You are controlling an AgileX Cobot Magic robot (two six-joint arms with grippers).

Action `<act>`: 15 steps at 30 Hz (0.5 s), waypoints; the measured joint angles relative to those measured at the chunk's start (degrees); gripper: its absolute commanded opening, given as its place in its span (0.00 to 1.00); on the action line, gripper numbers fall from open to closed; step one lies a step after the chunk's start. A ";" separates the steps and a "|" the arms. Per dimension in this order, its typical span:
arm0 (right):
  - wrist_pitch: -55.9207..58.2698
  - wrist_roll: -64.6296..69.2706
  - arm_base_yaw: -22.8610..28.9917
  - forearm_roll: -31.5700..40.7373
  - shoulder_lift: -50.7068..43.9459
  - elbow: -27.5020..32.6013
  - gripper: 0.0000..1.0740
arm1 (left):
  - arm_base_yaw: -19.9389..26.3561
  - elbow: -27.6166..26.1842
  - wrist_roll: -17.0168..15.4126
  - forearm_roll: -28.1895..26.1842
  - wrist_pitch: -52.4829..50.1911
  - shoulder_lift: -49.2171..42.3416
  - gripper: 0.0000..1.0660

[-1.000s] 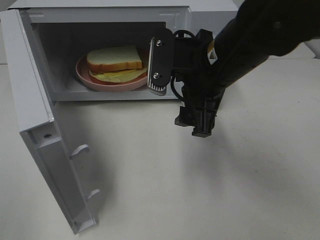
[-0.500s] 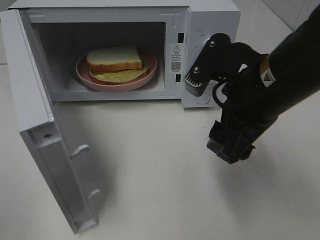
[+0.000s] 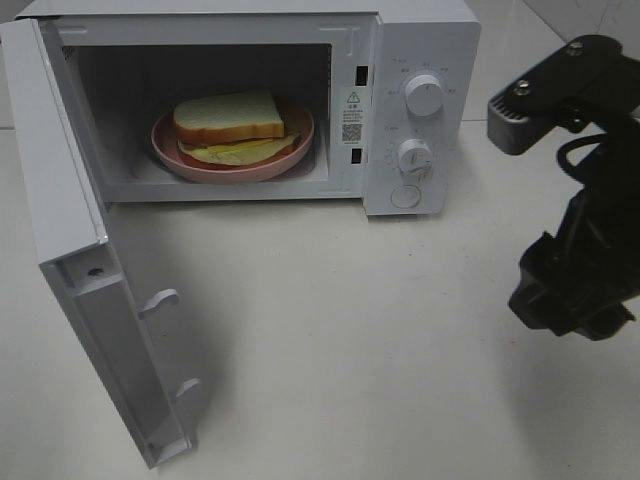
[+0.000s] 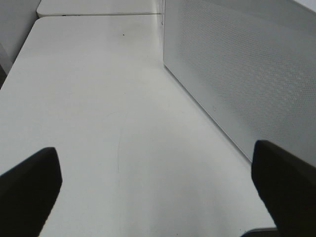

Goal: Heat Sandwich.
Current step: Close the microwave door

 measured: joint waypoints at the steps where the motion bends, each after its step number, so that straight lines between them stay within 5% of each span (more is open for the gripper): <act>1: 1.03 0.11 0.00 0.11 -0.80 0.00 0.71 | 0.00 0.00 0.00 0.00 0.00 0.00 0.95; 15: 13.64 1.49 0.00 0.86 -16.27 0.00 0.71 | 0.00 0.00 0.00 0.00 0.00 0.00 0.95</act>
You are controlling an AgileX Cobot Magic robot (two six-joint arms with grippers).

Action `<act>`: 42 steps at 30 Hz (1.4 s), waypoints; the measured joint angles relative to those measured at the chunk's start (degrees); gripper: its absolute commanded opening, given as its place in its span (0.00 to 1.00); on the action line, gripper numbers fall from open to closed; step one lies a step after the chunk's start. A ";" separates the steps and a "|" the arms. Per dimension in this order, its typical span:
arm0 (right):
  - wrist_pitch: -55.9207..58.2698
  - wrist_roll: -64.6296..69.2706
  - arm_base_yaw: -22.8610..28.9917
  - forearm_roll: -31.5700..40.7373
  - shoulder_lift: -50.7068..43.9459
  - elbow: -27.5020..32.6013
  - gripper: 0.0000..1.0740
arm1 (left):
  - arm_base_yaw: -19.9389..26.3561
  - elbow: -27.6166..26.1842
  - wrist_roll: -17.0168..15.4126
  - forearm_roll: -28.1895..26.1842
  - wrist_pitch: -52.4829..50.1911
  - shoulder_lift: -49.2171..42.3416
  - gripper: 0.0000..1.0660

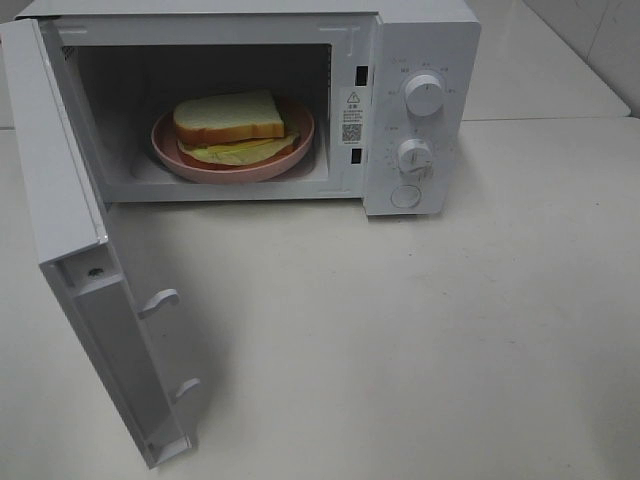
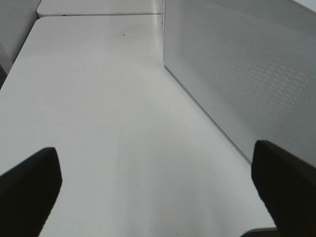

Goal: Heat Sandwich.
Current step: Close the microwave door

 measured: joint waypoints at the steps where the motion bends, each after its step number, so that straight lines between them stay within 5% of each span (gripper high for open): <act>1: 0.74 0.06 0.00 0.00 -0.97 0.06 0.71 | 0.00 0.00 0.00 0.00 0.00 0.00 0.95; 17: 3.72 4.01 -1.26 0.00 -19.02 11.17 0.71 | 0.00 0.00 0.00 0.00 0.00 0.00 0.95; 42: -5.61 2.58 -31.23 2.29 -43.37 17.99 0.71 | 0.00 0.00 0.00 0.00 0.00 0.00 0.95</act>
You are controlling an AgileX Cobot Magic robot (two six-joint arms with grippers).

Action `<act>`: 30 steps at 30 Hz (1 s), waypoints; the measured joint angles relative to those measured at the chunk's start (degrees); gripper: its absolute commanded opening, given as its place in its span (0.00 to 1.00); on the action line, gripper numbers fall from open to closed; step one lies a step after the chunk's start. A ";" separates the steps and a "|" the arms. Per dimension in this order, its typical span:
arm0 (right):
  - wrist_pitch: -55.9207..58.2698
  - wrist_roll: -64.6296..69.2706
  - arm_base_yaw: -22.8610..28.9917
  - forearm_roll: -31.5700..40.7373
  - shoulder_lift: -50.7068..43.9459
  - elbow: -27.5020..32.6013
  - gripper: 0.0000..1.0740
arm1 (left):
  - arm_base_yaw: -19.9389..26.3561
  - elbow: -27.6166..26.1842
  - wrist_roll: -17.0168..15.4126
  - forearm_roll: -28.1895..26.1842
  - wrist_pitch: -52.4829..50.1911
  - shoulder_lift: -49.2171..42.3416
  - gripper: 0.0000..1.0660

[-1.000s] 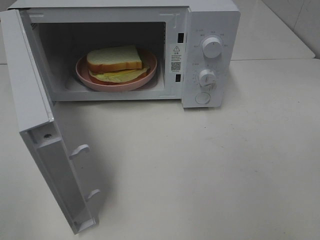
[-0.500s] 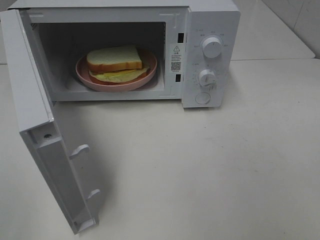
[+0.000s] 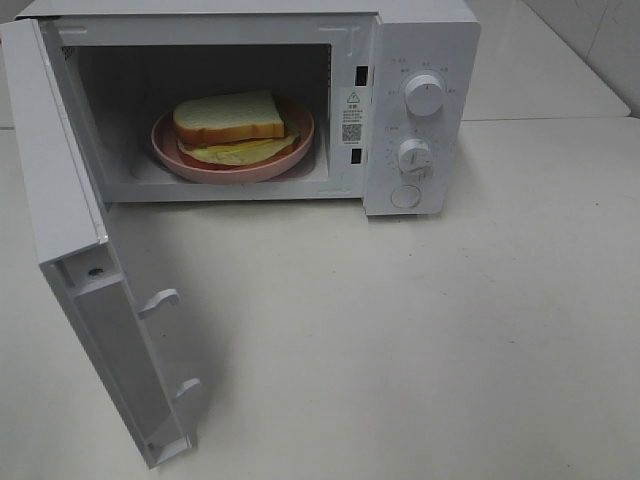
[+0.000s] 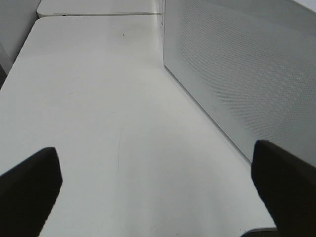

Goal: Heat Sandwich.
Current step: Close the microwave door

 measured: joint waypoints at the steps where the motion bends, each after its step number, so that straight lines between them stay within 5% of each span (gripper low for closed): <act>1: -0.06 -0.52 -0.74 0.57 -1.03 0.00 0.71 | 0.00 0.00 0.00 0.00 0.00 0.00 0.95; 30: -0.40 -4.30 -4.81 3.50 -5.61 0.00 0.71 | 0.00 0.00 0.00 0.00 0.00 0.00 0.95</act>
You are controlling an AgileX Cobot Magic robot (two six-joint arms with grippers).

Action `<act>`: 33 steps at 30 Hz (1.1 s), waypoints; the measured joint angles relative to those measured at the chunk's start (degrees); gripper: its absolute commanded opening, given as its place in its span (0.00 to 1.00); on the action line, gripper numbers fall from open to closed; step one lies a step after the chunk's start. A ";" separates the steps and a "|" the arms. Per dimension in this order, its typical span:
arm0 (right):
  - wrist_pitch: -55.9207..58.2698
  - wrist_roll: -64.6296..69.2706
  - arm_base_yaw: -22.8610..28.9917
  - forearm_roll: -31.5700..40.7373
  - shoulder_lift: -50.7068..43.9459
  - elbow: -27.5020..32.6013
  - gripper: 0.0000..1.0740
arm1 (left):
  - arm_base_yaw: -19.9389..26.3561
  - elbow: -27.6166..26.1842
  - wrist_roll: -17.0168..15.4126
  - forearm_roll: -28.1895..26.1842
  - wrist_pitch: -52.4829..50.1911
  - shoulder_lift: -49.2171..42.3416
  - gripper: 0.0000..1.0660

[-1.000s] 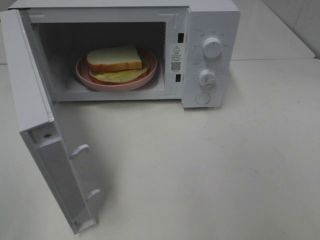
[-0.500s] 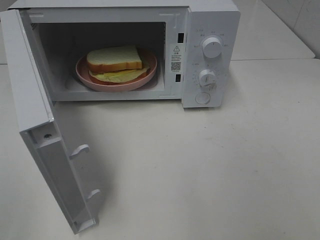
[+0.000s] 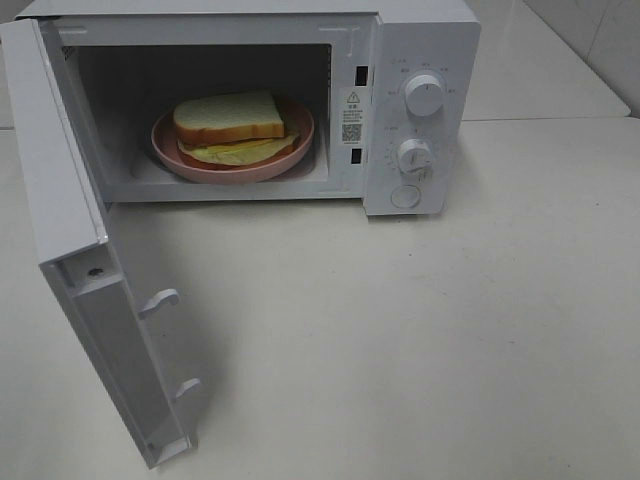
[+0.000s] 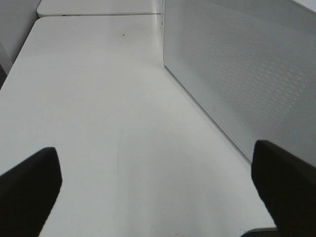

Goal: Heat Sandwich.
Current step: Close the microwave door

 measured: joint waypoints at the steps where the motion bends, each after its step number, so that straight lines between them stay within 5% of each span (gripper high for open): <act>1: 0.00 0.00 0.00 0.00 0.00 0.00 0.71 | 0.00 0.00 0.00 0.00 0.00 0.00 0.95; 33: 0.00 0.00 0.00 0.00 0.00 0.00 0.71 | 0.00 0.00 0.00 -0.11 0.00 0.00 0.95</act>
